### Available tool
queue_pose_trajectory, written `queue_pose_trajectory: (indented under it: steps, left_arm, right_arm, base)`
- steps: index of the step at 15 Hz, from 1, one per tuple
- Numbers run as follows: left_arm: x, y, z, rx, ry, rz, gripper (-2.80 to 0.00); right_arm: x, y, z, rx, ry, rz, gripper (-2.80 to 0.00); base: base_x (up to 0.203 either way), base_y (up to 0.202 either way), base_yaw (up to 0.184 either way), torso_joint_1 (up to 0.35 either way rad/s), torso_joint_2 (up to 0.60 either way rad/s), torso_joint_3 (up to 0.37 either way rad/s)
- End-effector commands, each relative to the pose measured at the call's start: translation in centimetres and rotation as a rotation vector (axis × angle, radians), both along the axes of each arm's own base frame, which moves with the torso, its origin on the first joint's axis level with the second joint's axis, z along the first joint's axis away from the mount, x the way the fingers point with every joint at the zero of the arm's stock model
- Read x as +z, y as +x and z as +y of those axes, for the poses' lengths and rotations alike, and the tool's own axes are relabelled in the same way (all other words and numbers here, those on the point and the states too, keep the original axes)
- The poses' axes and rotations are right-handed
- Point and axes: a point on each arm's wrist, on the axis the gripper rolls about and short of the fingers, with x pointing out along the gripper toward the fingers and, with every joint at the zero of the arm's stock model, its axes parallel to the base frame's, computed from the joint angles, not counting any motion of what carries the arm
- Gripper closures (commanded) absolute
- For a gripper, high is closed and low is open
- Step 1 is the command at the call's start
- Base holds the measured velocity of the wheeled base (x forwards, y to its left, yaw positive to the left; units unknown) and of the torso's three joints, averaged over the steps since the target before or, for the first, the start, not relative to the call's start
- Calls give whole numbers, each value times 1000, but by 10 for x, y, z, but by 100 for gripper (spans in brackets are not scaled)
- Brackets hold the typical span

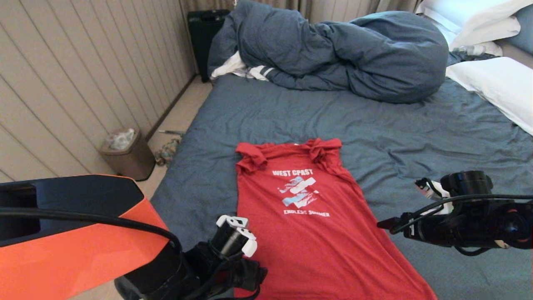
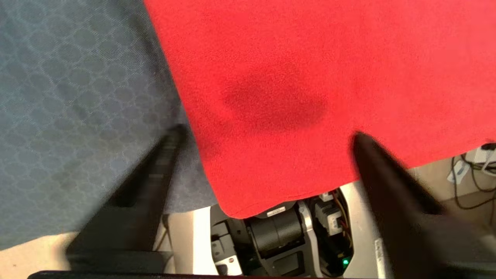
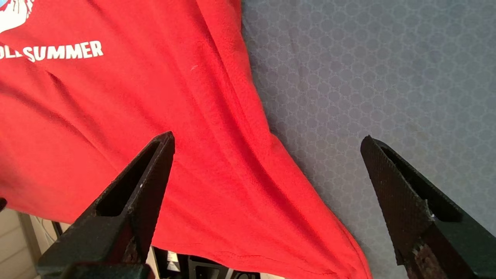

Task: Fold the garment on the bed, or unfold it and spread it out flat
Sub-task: Fold the red T-shirt

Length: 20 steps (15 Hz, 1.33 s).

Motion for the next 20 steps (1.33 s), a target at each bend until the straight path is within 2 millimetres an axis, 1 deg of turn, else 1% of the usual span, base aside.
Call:
queue_pose_trajectory:
  steps: [1,4,9,12,16,20]
  left_arm:
    - [0,0,-1,1,-3,-2,0]
    - [4,-2,1,2,-11,-8,0]
    - [16,-1,0,2,-43,-37,0]
    - [20,-1,0,2,-54,-47,0]
    - [19,0,0,3,-55,-47,0]
    - [19,0,0,4,-56,-47,0]
  right_arm:
    - [0,0,0,1,2,-3,-280]
    - [-3,1,-3,-8,7,11,-280]
    - [-10,4,-4,-4,15,34,-280]
    - [-26,5,-2,19,12,76,-280]
    - [-39,-5,0,45,-2,78,-280]
    - [-42,-16,1,48,0,104,-280]
  base:
    - [0,0,0,0,0,0]
    - [0,0,0,0,0,0]
    - [0,0,0,0,0,0]
    - [0,0,0,0,0,0]
    - [0,0,0,0,0,0]
    - [0,0,0,0,0,0]
